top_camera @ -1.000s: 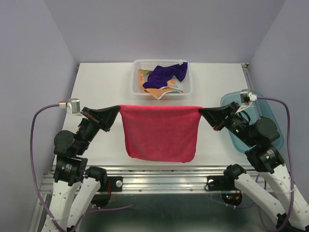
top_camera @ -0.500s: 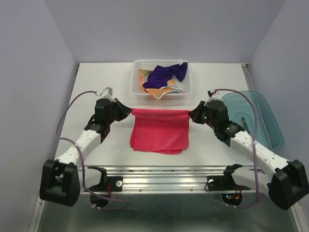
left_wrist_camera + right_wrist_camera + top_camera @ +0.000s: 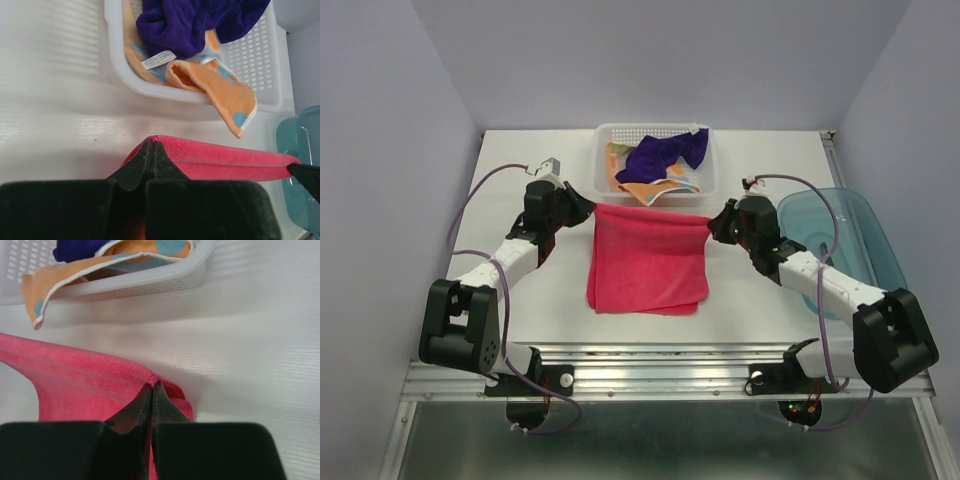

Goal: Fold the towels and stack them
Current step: Fold the towel

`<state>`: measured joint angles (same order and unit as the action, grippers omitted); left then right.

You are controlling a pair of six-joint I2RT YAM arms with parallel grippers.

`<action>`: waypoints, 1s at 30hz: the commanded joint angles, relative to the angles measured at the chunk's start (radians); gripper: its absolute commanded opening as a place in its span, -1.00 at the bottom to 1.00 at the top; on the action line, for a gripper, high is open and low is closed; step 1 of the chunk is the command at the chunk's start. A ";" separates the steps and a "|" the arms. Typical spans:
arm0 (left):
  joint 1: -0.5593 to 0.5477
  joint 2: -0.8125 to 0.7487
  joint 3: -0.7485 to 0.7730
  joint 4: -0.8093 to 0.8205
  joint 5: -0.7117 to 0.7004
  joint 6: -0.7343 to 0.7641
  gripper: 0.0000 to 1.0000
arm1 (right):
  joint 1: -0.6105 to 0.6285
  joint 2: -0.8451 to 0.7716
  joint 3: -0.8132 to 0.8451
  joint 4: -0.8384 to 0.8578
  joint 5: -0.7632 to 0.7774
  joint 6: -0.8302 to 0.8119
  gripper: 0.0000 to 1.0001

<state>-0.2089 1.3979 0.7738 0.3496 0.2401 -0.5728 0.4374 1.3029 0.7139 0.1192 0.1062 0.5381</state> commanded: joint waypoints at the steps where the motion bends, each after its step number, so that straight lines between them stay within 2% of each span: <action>1: 0.013 -0.072 -0.073 0.051 -0.009 0.016 -1.00 | -0.012 -0.062 -0.002 0.057 -0.042 -0.015 -0.99; 4: 0.013 -0.138 -0.152 0.063 -0.007 -0.012 -1.00 | -0.012 -0.093 -0.030 0.043 -0.100 0.008 -0.99; 10: 0.013 -0.289 -0.318 0.068 0.010 -0.088 -1.00 | -0.012 -0.186 -0.129 -0.016 -0.102 0.062 -0.99; 18: 0.013 -0.473 -0.481 -0.004 -0.005 -0.163 -1.00 | -0.012 -0.270 -0.257 -0.009 -0.284 0.175 -0.99; 30: 0.009 -0.569 -0.623 -0.009 0.056 -0.228 -1.00 | -0.009 -0.395 -0.384 -0.063 -0.416 0.235 -0.99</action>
<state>-0.2050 0.8707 0.1684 0.3267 0.2886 -0.7822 0.4332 0.9298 0.3622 0.0544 -0.2459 0.7483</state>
